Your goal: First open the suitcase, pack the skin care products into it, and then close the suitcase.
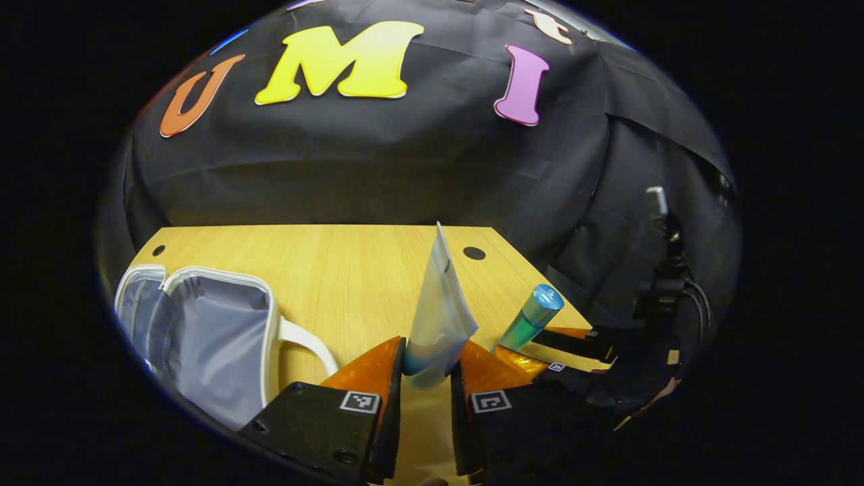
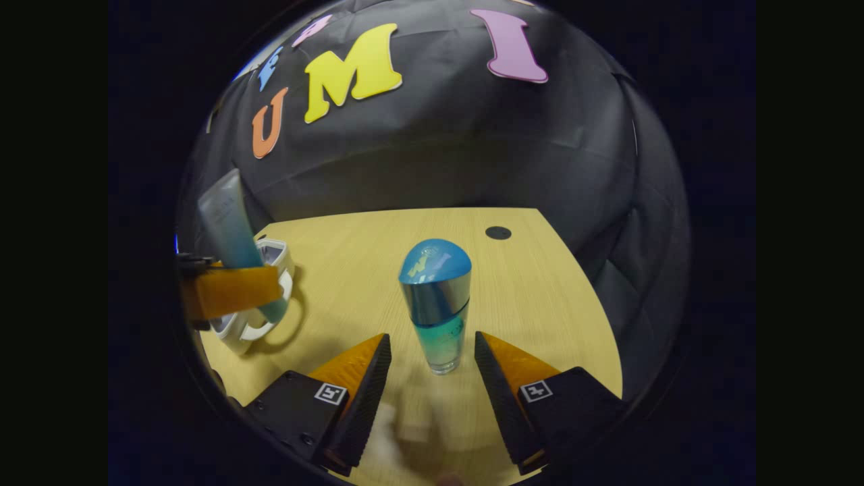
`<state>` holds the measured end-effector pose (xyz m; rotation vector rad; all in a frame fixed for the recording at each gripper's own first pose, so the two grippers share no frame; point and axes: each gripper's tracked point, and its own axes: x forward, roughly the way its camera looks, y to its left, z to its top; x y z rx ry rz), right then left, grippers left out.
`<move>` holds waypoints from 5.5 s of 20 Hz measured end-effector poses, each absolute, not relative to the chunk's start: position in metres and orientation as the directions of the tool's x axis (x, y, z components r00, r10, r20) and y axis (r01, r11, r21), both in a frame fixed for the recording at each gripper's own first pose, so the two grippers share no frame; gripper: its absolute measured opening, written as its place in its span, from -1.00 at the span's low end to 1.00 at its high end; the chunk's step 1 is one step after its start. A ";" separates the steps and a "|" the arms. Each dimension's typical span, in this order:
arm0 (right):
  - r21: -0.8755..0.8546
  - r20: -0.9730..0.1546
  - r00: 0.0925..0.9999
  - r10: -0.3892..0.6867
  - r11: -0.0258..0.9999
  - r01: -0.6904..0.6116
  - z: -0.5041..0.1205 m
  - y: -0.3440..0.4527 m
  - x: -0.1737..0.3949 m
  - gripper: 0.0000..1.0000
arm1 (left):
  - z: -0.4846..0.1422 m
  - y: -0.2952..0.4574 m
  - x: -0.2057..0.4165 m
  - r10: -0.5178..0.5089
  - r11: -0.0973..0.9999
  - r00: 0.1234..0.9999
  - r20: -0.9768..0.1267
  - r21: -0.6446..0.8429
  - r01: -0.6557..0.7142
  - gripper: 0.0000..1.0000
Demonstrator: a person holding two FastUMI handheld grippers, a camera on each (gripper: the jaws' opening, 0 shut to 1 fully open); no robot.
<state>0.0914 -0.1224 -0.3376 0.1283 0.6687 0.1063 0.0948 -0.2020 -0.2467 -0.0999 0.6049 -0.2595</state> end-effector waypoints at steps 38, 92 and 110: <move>0.155 -0.579 0.804 0.135 0.986 -0.054 -0.205 -0.146 0.027 -0.34 | -0.359 0.109 -0.007 0.478 0.749 -0.032 -0.878 0.427 -0.507 -0.04; 0.144 -0.807 0.472 0.354 0.894 -0.425 -0.303 0.262 0.060 0.15 | -0.188 0.241 -0.101 0.193 0.884 0.761 -0.619 -0.228 -0.409 0.97; -0.058 -0.467 0.825 0.317 0.921 -0.386 -0.125 0.156 0.000 0.55 | -0.248 0.371 -0.030 -0.065 0.654 0.867 -0.494 -0.678 -0.337 0.95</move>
